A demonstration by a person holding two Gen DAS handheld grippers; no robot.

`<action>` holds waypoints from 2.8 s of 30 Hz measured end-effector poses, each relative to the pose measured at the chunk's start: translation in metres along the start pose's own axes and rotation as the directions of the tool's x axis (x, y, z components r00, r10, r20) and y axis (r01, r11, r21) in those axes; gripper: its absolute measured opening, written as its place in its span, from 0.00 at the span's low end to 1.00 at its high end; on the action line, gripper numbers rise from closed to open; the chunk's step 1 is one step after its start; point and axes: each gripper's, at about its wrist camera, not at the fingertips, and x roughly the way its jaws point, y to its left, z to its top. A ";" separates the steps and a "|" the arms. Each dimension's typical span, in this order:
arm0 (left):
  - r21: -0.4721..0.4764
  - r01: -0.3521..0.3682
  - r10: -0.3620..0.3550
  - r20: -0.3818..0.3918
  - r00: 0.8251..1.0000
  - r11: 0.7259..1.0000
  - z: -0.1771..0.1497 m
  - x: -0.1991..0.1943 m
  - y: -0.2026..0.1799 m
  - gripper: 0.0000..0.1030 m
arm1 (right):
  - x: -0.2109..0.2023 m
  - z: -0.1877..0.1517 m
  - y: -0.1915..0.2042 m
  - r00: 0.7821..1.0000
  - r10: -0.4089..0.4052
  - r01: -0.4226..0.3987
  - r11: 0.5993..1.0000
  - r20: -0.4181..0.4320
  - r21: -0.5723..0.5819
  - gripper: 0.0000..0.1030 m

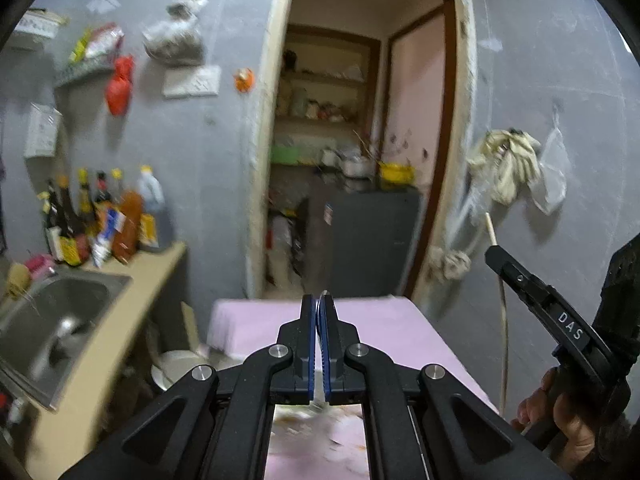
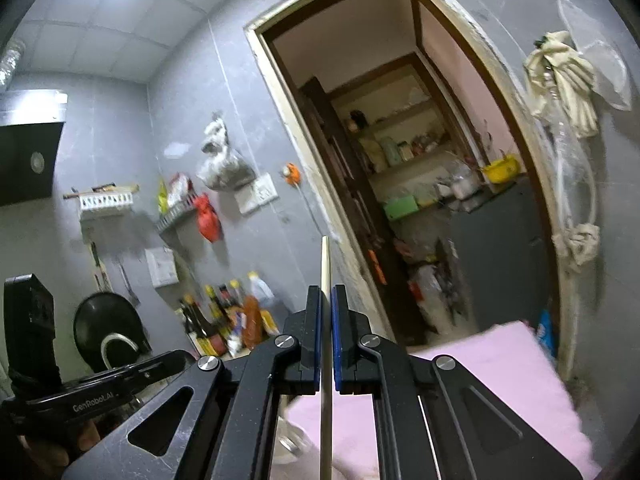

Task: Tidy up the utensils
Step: 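Lift the spoon and chopstick and carry both over the white caddy, then open both tools to drop the spoon and chopstick into the caddy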

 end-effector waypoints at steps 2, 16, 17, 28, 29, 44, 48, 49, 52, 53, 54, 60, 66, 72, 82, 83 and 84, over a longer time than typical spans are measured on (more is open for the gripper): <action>0.001 -0.033 0.033 0.028 0.999 0.999 0.010 -0.006 0.017 0.03 | 0.012 0.002 0.015 1.000 0.022 -0.022 1.000 0.023 0.002 0.04; 0.025 -0.274 0.271 0.089 0.958 0.961 0.022 0.007 0.101 0.03 | 0.076 -0.043 0.067 0.988 -0.014 0.009 0.999 0.153 0.032 0.04; 0.029 -0.285 0.282 0.087 0.955 0.958 0.019 0.010 0.104 0.03 | 0.081 -0.050 0.070 0.988 -0.019 0.015 1.000 0.154 0.024 0.04; 0.046 -0.331 0.327 0.063 0.943 0.943 -0.010 0.044 0.112 0.03 | 0.099 -0.076 0.070 0.981 -0.061 0.061 0.998 0.183 0.007 0.04; 0.047 -0.328 0.325 0.062 0.944 0.944 -0.012 0.046 0.112 0.03 | 0.100 -0.077 0.069 0.981 -0.068 0.068 0.998 0.181 0.008 0.04; 0.078 -0.348 0.337 0.122 0.933 0.934 -0.013 0.046 0.114 0.03 | 0.106 -0.083 0.065 0.981 -0.090 0.093 0.996 0.170 -0.011 0.04; 0.097 -0.337 0.324 0.133 0.937 0.936 -0.012 0.045 0.110 0.03 | 0.106 -0.084 0.066 0.981 -0.091 0.097 0.995 0.169 -0.032 0.04; 0.101 -0.332 0.318 0.133 0.939 0.938 -0.012 0.046 0.109 0.03 | 0.106 -0.084 0.066 0.982 -0.089 0.096 0.995 0.167 -0.035 0.04; 0.124 -0.323 0.305 0.141 0.942 0.938 -0.014 0.047 0.101 0.03 | 0.105 -0.085 0.065 0.982 -0.086 0.094 0.995 0.166 -0.040 0.04; 0.138 -0.325 0.305 0.148 0.941 0.936 -0.015 0.047 0.098 0.03 | 0.105 -0.085 0.065 0.983 -0.082 0.090 0.995 0.167 -0.037 0.04; 0.152 -0.328 0.305 0.154 0.940 0.932 -0.016 0.046 0.095 0.03 | 0.105 -0.085 0.065 0.983 -0.080 0.088 0.995 0.164 -0.037 0.04; 0.212 -0.331 0.302 0.158 0.940 0.919 -0.023 0.048 0.083 0.03 | 0.104 -0.089 0.061 0.987 -0.062 0.067 0.997 0.148 -0.025 0.04; 0.125 -0.261 0.254 0.071 0.965 0.957 -0.024 0.050 0.097 0.04 | 0.103 -0.090 0.058 0.991 -0.061 0.065 0.997 0.120 -0.034 0.05; 0.042 -0.208 0.208 0.017 0.978 0.977 -0.026 0.052 0.109 0.06 | 0.100 -0.091 0.054 0.994 -0.062 0.066 0.997 0.090 -0.038 0.05; -0.022 -0.122 0.121 -0.048 0.992 0.992 -0.031 0.054 0.112 0.07 | 0.084 -0.085 0.051 0.998 -0.050 0.052 0.997 0.036 -0.051 0.31; -0.028 -0.112 0.110 -0.055 0.992 0.993 -0.031 0.054 0.112 0.07 | 0.081 -0.083 0.050 0.998 -0.049 0.051 0.998 0.033 -0.048 0.33; -0.033 -0.105 0.103 -0.059 0.993 0.994 -0.031 0.054 0.112 0.10 | 0.079 -0.081 0.049 0.998 -0.049 0.050 0.998 0.030 -0.049 0.33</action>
